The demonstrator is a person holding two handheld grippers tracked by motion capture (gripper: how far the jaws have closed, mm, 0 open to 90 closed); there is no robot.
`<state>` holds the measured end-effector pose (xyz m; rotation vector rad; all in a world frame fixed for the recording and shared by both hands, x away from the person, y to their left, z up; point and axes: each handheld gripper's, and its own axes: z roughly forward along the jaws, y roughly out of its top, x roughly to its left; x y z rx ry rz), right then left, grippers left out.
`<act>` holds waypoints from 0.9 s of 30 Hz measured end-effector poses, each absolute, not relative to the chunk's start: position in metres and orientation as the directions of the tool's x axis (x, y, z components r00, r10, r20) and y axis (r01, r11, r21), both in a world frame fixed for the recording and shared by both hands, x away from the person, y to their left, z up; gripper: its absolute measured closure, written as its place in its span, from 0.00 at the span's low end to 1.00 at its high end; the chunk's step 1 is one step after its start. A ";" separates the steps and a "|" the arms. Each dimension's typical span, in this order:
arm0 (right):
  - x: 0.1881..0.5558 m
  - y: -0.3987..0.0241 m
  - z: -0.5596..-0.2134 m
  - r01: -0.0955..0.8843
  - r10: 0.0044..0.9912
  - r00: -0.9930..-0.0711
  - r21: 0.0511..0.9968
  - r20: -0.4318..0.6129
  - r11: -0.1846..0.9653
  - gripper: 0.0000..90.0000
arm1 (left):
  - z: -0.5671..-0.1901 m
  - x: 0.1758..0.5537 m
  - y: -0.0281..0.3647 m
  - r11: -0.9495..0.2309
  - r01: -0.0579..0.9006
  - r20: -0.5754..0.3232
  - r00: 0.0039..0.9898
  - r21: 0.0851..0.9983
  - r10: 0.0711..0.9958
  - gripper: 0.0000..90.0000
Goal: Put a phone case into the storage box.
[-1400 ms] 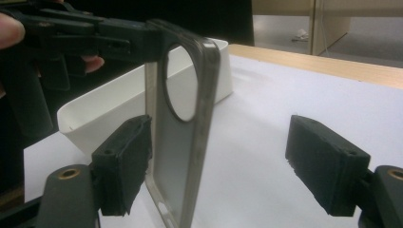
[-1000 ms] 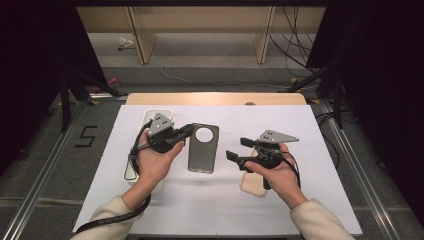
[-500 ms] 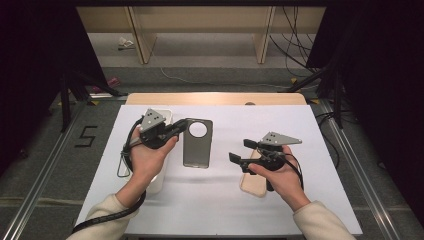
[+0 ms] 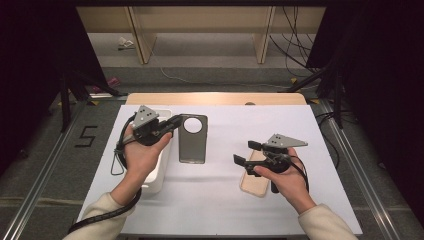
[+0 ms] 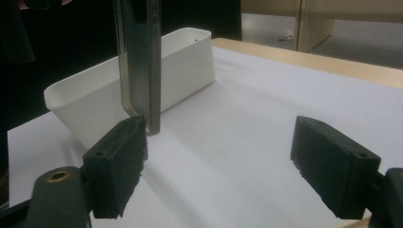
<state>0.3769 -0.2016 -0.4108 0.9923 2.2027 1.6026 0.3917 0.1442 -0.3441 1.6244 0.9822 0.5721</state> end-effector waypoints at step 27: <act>0.359 -0.244 -0.411 0.375 0.689 -0.704 0.913 0.170 0.158 0.21 | -0.333 0.398 0.167 -0.034 0.289 -0.121 0.502 0.957 0.856 0.94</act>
